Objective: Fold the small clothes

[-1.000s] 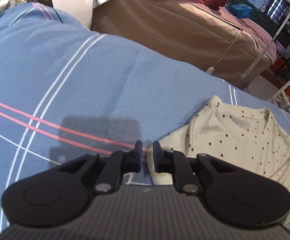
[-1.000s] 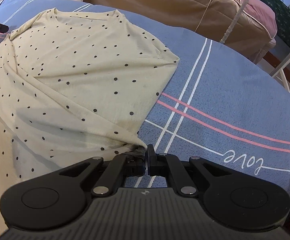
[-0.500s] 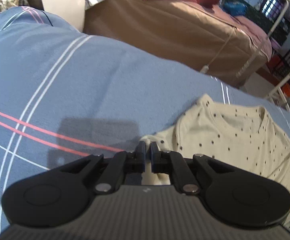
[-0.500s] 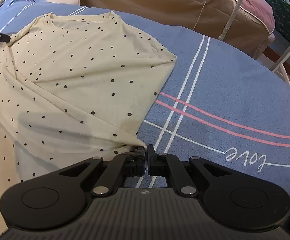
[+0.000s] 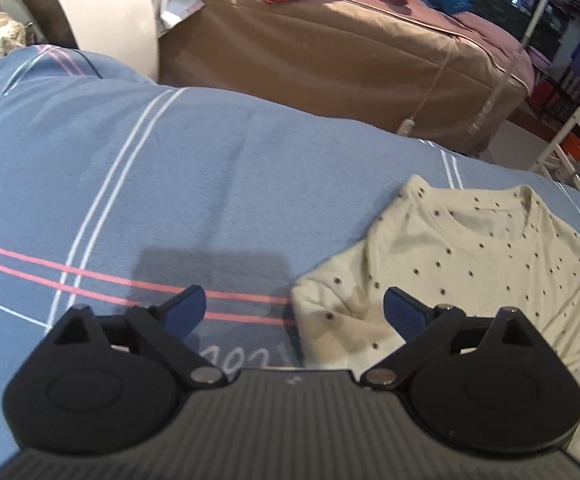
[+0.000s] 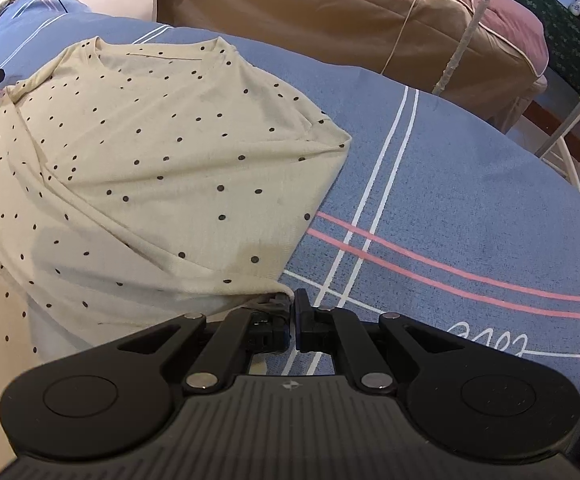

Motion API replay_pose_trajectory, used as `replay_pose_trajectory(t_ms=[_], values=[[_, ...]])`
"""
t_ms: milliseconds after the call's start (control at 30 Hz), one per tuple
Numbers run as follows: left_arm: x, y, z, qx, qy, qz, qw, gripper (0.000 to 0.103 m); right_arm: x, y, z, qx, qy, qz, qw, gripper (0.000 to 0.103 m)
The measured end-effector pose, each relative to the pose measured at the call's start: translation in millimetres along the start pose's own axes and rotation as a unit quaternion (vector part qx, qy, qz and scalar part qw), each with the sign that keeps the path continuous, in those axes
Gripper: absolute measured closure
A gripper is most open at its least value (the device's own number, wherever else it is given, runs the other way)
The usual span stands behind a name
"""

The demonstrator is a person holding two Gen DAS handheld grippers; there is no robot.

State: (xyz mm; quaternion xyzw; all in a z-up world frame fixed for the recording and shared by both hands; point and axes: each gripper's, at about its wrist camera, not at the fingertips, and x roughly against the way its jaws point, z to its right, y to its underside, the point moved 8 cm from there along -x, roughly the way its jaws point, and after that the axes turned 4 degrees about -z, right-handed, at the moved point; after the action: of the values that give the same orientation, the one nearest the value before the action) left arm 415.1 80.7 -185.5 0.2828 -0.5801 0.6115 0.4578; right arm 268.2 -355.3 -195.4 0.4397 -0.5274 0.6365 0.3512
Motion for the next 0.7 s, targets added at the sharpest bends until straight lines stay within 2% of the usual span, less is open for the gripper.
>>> replay_pose_trajectory(t_ms=[67,100,133,167,200,333,400,533,600,633,667,700], values=[[-11,4,12,0.009,0.025,-0.019,0.9995,0.007,1,0,-1,0.0,0.001,0.001,1.0,0.099],[-17,6,16,0.011,0.023,-0.028,0.9993,0.017,2,0,-1,-0.001,0.0,0.002,1.0,0.099],[-24,8,20,0.009,0.02,-0.037,0.9991,0.031,3,-1,-2,-0.002,-0.001,0.003,1.0,0.099],[-28,10,23,0.008,0.022,-0.044,0.9988,0.075,4,-1,-3,-0.003,-0.002,0.004,1.0,0.099],[-30,11,24,0.01,0.023,-0.045,0.9987,0.095,5,-1,-3,-0.002,-0.002,0.004,1.0,0.099],[-20,-2,14,0.022,0.019,-0.023,0.9993,0.096,9,-3,-3,-0.004,-0.007,0.01,1.0,0.099],[-17,-14,0,0.017,-0.018,-0.008,0.9996,0.096,10,-6,-4,-0.004,-0.01,0.016,1.0,0.099],[-29,-23,-35,0.036,-0.058,-0.017,0.9975,0.097,0,-13,-6,0.001,0.004,0.014,1.0,0.099],[-29,-22,-40,0.059,-0.045,-0.016,0.9971,0.096,-9,-16,-8,-0.002,0.005,0.006,1.0,0.099],[-27,-23,-39,0.059,-0.048,-0.007,0.9971,0.094,-13,-15,-8,0.004,0.006,0.0,1.0,0.098],[-23,-22,-37,0.051,-0.057,0.0,0.9971,0.088,-14,-16,-9,0.011,0.011,0.001,1.0,0.097],[-18,-22,-35,0.034,-0.074,0.009,0.9967,0.076,-12,-17,-8,0.017,0.018,0.009,1.0,0.095]])
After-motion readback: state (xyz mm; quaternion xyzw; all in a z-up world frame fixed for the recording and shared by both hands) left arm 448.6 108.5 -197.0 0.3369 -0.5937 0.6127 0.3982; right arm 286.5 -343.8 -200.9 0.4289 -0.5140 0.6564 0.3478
